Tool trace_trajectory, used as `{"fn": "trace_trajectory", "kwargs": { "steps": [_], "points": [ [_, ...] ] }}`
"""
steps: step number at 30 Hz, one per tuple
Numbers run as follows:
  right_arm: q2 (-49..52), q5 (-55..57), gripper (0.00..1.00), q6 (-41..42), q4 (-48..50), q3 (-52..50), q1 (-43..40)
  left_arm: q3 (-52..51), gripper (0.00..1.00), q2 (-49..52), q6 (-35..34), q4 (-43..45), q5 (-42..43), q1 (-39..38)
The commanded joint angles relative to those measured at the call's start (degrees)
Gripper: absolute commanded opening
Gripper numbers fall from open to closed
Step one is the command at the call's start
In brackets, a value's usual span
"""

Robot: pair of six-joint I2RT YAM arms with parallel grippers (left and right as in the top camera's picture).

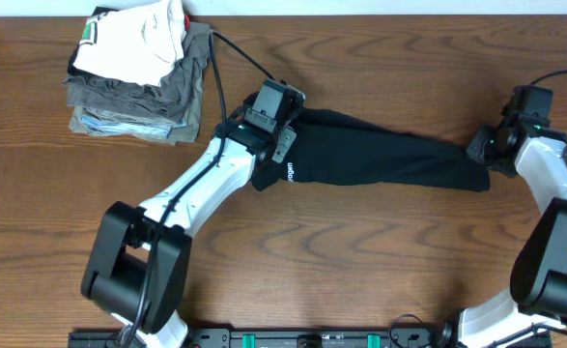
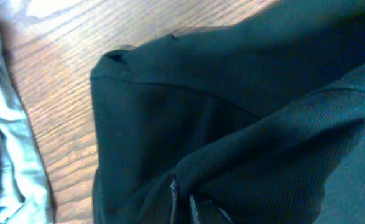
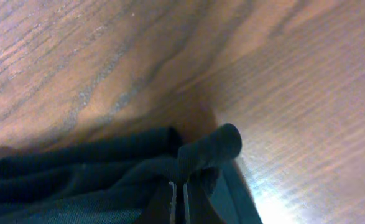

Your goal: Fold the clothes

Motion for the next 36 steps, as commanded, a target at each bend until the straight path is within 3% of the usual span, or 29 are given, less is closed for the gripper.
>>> {"fn": "trace_trajectory", "kwargs": {
  "steps": [1, 2, 4, 5, 6, 13, 20, 23, 36],
  "points": [
    [1.8, 0.2, 0.08, -0.1, 1.7, 0.7, 1.2, 0.3, 0.07, 2.1, 0.4, 1.0, -0.9, 0.6],
    [2.0, 0.2, 0.26, -0.1, 2.3, 0.7, 1.3, 0.3, 0.16, 2.5, 0.4, 1.3, -0.9, 0.6],
    [1.9, 0.2, 0.81, -0.2, 3.0, 0.7, 1.5, 0.3, 0.56, 3.0, 0.3, 1.5, -1.2, 0.8],
    [1.6, 0.2, 0.96, -0.5, 3.0, 0.7, 1.5, 0.3, 0.80, 3.1, 0.3, 1.5, -1.2, 1.1],
    [1.3, 0.3, 0.99, -0.5, 2.9, 0.7, 1.5, 0.3, 0.97, 3.1, 0.1, 1.5, -1.2, 1.5],
    [-3.2, -4.0, 0.99, -1.7, -2.9, 1.8, -1.1, 0.4, 0.98, 0.2, -2.7, 0.2, -1.1, 6.3],
    [-2.1, -12.7, 0.99, -17.4, -3.9, 1.5, -2.4, 0.4, 0.98, -3.7, -3.2, -5.4, -1.0, 10.4],
    [-0.9, -13.0, 0.99, -20.3, -3.9, 1.3, -2.4, 0.4, 0.98, -4.3, -4.2, -7.8, -0.8, 11.9],
    [7.4, -13.1, 0.93, -23.0, 0.4, 1.0, -2.4, 0.4, 0.98, -4.2, -5.3, -11.2, 1.3, 15.6]
  ]
}}
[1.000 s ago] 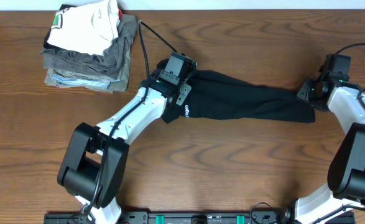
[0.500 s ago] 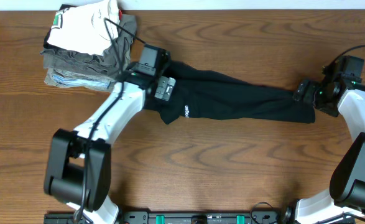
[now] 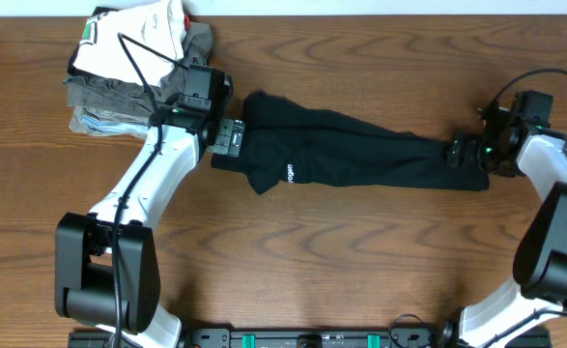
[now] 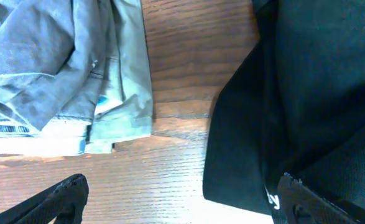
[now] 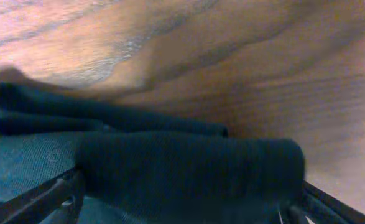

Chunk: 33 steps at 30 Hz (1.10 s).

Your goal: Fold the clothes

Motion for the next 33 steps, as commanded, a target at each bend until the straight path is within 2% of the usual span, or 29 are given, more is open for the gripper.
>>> {"fn": "trace_trajectory", "kwargs": {
  "steps": [1, 4, 5, 7, 11, 16, 25, 33],
  "points": [
    [3.0, -0.7, 0.92, -1.7, 1.2, 0.4, -0.1, 0.4, 0.98, -0.6, -0.7, -0.3, 0.6, 0.0],
    [4.8, -1.0, 0.83, -1.6, 1.8, 0.4, -0.1, 0.4, 0.98, -0.6, -0.7, -0.4, 0.6, 0.0],
    [5.3, -1.1, 0.73, -1.5, 1.8, 0.4, -0.1, 0.4, 0.98, -0.7, -0.7, -0.4, 0.6, 0.0],
    [6.0, -2.2, 0.41, -0.4, 1.7, 0.4, -0.1, 0.4, 0.98, -0.6, -0.8, -0.4, 0.7, 0.0],
    [5.9, -2.4, 0.01, 3.8, 0.3, 0.4, -0.3, 0.4, 0.98, -0.6, -0.8, -0.4, 2.2, 0.0],
    [5.6, -2.4, 0.01, 5.4, -0.2, 1.7, -3.3, 0.4, 0.98, -0.6, -0.8, -1.5, 3.0, -0.1],
    [5.6, -8.7, 0.02, 2.6, -4.1, 12.2, -14.3, 0.4, 0.98, -0.6, -1.0, -4.0, 3.0, -0.1],
    [5.6, -9.9, 0.01, 0.8, -10.6, 18.4, -11.1, 0.4, 0.98, -0.6, -2.0, -5.4, 3.1, -0.5]
  ]
}}
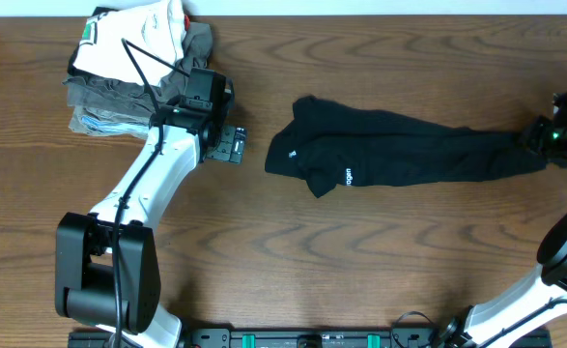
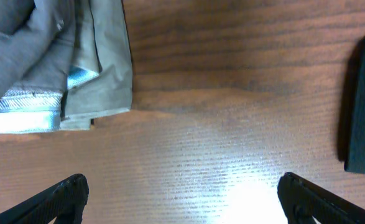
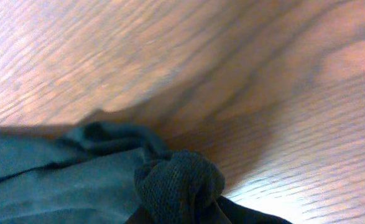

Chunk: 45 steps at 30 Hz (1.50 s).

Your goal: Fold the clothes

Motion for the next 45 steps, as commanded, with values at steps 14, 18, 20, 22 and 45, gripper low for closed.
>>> {"fn": "trace_trajectory", "kwargs": {
  "steps": [14, 18, 20, 22, 45],
  "points": [
    [0.0, 2.5, 0.01, 3.0, -7.0, 4.4, 23.7, 0.4, 0.98, -0.6, -0.8, -0.8, 0.8, -0.3],
    [0.1, 2.9, 0.01, 5.0, -5.8, 4.2, 28.4, 0.4, 0.98, -0.6, -0.8, -0.6, 0.8, -0.3],
    [0.4, 2.9, 0.01, 5.4, -5.3, 4.2, 30.5, 0.4, 0.98, -0.6, -0.8, -0.4, 0.8, -0.3],
    [0.8, 3.4, 0.01, 6.0, -4.9, 4.2, 32.3, 0.4, 0.98, -0.6, -0.8, -0.2, 0.8, -0.3],
    [-0.1, -7.7, 0.68, 0.5, -8.2, 4.2, 41.9, 0.4, 0.98, -0.6, -0.8, 2.3, 0.8, -0.3]
  ]
}}
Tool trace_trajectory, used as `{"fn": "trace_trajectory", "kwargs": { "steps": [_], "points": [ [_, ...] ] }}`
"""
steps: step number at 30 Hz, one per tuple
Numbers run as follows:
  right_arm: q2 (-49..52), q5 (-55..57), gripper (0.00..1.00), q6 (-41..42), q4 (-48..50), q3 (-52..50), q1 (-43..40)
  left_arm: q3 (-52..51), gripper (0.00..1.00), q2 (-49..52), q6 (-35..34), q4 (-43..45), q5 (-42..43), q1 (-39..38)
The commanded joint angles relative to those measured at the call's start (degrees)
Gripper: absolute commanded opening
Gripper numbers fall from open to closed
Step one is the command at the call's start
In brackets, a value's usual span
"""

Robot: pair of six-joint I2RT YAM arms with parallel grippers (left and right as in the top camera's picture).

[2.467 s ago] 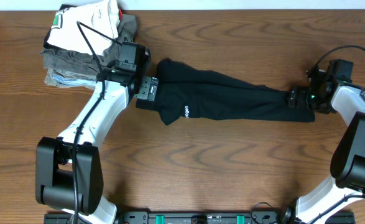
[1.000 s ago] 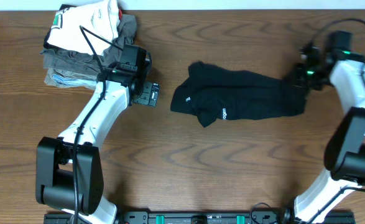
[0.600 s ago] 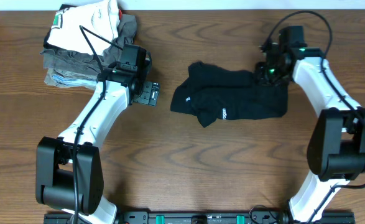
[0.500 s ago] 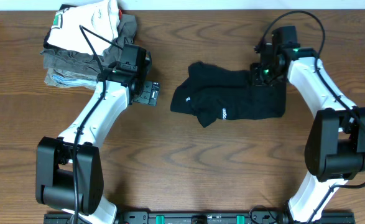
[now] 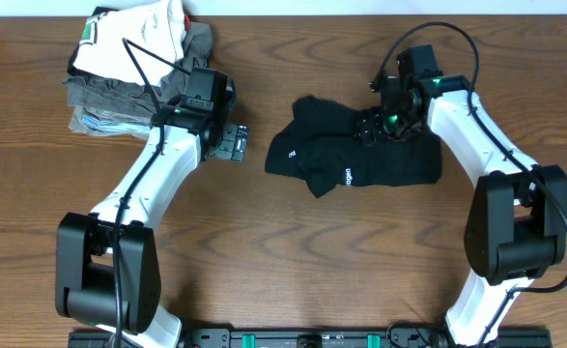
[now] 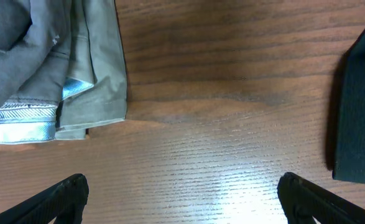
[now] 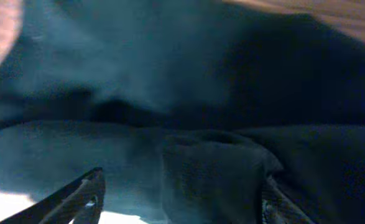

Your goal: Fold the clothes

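Observation:
A black garment (image 5: 360,162) lies in the middle of the table, its right part doubled back over itself. My right gripper (image 5: 380,126) hovers over the upper middle of it; in the right wrist view the gripper (image 7: 183,186) stands open with a ridge of black cloth (image 7: 210,168) between its spread fingers. My left gripper (image 5: 228,144) is open over bare wood left of the garment. In the left wrist view, the gripper (image 6: 182,186) has nothing in it and the garment's edge (image 6: 359,118) shows at the right.
A stack of folded clothes (image 5: 133,72) in white, grey and pale blue sits at the back left corner, its near corner (image 6: 76,81) close to my left gripper. The wooden table (image 5: 293,271) is bare in front.
My right gripper was shut on the garment's end at the table's right edge; now it is open over the garment's middle, with that end folded leftward. The left arm has not moved.
Both grippers were shut on the ends of the long black garment. Then both were open, the left beside the stack. Then the garment lay further right, with the right gripper shut on its end. Now it is folded to about half its length.

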Motion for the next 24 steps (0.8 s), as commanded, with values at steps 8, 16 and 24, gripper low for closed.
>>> {"fn": "trace_trajectory", "kwargs": {
  "steps": [8, 16, 24],
  "points": [
    [-6.8, -5.4, 0.46, -3.3, -2.2, 0.9, -0.9, 0.4, 0.98, -0.6, -0.7, 0.5, 0.0, -0.1],
    [-14.7, 9.5, 0.43, -0.2, -8.5, 0.9, -2.1, 0.4, 0.98, -0.6, -0.7, 1.6, 0.0, -0.1],
    [-10.7, 10.9, 0.21, 1.5, -6.1, -4.4, -1.7, 0.4, 0.98, -0.6, -0.7, 2.4, 0.0, -0.1]
  ]
}}
